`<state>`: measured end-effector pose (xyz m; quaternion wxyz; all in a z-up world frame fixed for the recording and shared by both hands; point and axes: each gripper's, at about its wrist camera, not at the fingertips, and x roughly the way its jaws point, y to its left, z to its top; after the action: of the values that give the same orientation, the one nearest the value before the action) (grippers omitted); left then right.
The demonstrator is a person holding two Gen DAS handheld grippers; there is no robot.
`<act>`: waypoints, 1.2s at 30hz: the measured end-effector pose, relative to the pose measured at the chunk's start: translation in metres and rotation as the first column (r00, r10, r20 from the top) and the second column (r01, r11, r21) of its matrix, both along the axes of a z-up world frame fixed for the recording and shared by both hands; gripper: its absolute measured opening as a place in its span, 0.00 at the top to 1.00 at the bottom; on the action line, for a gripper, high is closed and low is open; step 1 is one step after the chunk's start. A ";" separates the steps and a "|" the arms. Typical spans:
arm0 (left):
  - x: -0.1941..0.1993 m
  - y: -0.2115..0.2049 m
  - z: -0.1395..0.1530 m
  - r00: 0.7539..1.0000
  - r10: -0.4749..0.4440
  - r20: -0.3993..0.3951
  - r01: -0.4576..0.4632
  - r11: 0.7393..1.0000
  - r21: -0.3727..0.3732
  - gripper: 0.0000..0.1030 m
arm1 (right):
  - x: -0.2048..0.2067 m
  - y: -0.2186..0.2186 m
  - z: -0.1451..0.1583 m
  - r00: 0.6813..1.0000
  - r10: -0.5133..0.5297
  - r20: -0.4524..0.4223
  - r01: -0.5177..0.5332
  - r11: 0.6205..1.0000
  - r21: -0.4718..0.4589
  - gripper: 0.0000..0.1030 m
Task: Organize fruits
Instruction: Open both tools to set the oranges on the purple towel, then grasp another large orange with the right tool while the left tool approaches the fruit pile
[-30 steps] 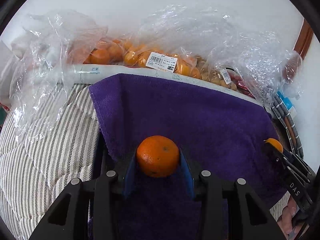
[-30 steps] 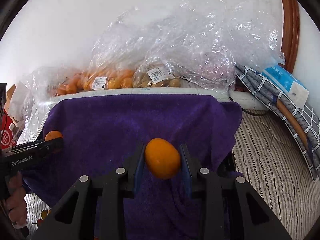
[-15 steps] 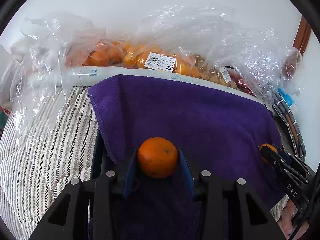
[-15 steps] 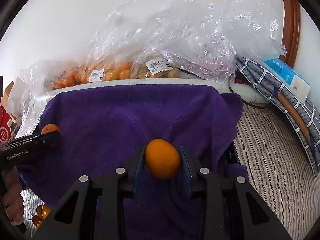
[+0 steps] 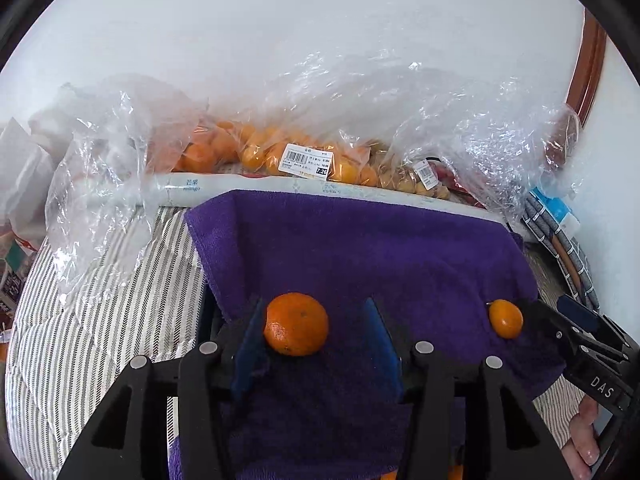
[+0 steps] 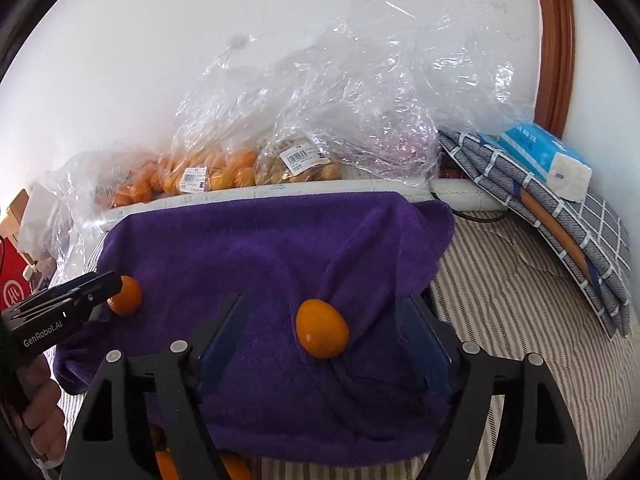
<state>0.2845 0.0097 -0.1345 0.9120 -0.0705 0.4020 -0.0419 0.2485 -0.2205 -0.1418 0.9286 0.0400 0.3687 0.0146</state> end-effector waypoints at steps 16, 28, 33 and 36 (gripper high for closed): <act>-0.106 0.007 0.029 1.000 -0.003 -0.021 0.003 1.000 -0.001 0.52 | -0.118 -0.014 0.028 0.987 -0.163 -0.011 0.161 0.983 -0.093 0.12; -0.165 0.020 0.027 0.999 0.038 -0.004 -0.038 0.997 0.063 0.52 | -0.159 -0.002 0.007 0.999 -0.034 0.006 0.034 0.999 -0.022 0.13; -0.169 0.032 0.014 0.998 0.065 -0.016 -0.064 0.996 0.065 0.52 | -0.167 0.015 -0.002 0.999 0.046 0.020 -0.046 0.999 0.002 0.20; -0.171 0.043 0.004 0.996 0.085 -0.032 -0.083 0.996 0.042 0.52 | -0.168 0.026 -0.007 0.996 0.083 0.032 -0.083 0.997 -0.010 0.25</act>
<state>0.1131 0.0523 -0.1300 0.9072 -0.0696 0.4148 0.0058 0.0802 -0.1948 -0.1491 0.9332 0.0202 0.3549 0.0522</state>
